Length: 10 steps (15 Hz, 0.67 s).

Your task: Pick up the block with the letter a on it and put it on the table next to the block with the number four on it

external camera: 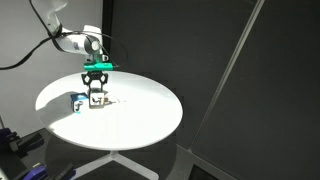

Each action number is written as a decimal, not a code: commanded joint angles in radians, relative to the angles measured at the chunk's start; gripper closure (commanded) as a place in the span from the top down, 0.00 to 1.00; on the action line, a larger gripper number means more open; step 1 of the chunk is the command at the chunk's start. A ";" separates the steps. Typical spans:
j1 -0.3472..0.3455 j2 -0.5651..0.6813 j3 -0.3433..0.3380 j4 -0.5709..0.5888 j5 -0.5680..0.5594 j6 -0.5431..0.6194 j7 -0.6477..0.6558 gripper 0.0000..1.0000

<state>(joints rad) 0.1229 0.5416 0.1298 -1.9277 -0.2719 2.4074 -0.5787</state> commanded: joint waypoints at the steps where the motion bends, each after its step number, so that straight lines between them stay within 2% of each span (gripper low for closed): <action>1: -0.004 0.002 0.005 0.015 -0.025 0.001 0.007 0.98; 6: 0.004 -0.015 -0.001 0.009 -0.018 -0.019 0.050 1.00; 10: 0.014 -0.052 -0.010 -0.015 -0.013 -0.025 0.153 1.00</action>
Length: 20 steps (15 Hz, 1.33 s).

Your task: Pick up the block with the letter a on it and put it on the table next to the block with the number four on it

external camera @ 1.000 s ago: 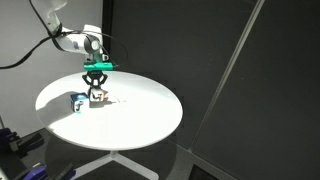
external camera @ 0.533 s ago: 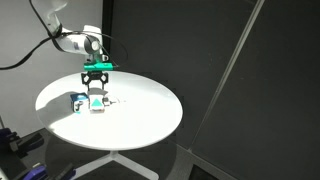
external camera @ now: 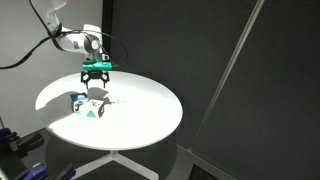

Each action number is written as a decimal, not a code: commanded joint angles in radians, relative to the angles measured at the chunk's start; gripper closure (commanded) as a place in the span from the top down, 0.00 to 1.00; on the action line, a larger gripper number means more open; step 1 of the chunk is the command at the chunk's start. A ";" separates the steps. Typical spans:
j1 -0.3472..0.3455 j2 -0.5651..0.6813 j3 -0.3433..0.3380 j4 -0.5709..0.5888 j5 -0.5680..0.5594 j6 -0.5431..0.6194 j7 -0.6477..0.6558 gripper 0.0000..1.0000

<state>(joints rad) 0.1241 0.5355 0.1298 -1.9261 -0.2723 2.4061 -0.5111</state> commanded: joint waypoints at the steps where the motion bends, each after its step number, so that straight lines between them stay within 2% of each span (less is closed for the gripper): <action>1: 0.014 -0.060 -0.012 -0.025 -0.009 -0.023 0.115 1.00; 10: 0.016 -0.220 -0.031 -0.114 0.032 -0.106 0.410 1.00; 15: -0.013 -0.344 -0.030 -0.194 0.118 -0.198 0.442 1.00; 20: -0.041 -0.468 -0.049 -0.274 0.202 -0.237 0.474 1.00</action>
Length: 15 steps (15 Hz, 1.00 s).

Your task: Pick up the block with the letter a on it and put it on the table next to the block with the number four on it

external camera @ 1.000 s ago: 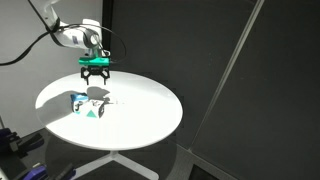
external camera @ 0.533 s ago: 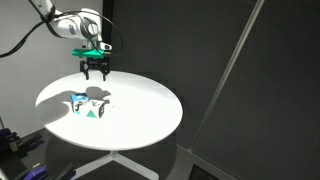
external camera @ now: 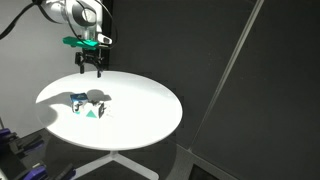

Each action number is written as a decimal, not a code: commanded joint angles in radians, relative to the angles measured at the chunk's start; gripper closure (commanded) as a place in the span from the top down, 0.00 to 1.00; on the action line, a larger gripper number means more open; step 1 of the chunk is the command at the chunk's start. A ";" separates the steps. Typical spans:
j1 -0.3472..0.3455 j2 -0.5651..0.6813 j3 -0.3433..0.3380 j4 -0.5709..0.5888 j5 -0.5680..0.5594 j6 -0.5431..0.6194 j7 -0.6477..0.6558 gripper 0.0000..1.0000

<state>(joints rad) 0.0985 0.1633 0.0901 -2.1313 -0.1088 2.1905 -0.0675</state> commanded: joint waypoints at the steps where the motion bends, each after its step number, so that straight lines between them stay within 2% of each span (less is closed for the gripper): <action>1: -0.022 -0.121 -0.014 -0.087 0.051 -0.020 0.034 1.00; 9: -0.057 -0.320 -0.053 -0.200 0.118 -0.055 0.017 1.00; 15: -0.067 -0.445 -0.078 -0.222 0.118 -0.174 0.011 1.00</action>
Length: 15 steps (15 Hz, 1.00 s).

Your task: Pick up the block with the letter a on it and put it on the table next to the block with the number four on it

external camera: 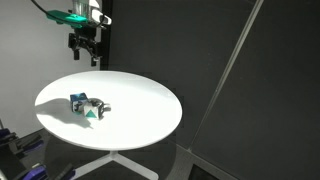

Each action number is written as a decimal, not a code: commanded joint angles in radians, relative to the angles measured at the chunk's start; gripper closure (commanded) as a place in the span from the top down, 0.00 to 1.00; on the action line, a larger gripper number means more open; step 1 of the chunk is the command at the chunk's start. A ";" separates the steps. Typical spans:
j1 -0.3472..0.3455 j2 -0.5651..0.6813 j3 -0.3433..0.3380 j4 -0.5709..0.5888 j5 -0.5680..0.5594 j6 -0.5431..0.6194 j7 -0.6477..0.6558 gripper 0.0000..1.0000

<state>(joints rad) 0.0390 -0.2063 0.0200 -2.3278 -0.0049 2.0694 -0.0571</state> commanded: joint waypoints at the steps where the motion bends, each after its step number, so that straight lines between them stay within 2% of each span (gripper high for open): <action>1: -0.008 -0.093 -0.010 -0.025 0.017 -0.073 0.004 1.00; 6: -0.008 -0.152 -0.017 -0.025 0.015 -0.117 0.001 1.00; 7: -0.006 -0.113 -0.012 -0.006 0.001 -0.105 0.000 1.00; 15: -0.006 -0.130 -0.012 -0.014 0.001 -0.108 0.000 1.00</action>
<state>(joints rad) 0.0359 -0.3363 0.0046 -2.3438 -0.0048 1.9630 -0.0571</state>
